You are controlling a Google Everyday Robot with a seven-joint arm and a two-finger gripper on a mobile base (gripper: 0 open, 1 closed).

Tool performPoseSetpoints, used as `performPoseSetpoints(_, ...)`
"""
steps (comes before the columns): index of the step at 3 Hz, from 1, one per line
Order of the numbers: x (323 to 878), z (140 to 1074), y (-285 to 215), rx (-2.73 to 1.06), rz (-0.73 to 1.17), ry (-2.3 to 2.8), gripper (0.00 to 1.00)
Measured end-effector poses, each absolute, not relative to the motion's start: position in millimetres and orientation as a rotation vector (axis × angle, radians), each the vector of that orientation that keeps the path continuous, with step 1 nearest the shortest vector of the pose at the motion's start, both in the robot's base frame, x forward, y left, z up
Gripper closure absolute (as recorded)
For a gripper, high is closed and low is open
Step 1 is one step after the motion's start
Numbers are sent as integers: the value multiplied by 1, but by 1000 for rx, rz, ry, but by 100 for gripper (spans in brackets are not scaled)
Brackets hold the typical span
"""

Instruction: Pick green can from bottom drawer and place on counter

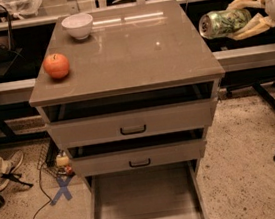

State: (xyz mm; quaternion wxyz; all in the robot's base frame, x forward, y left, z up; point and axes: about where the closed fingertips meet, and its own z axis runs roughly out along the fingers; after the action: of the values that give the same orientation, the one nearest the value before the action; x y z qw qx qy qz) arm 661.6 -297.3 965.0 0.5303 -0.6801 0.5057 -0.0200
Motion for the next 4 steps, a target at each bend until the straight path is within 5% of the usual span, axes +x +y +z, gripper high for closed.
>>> performPoseSetpoints(4, 713, 913, -193, -1700, 204, 1385, 100)
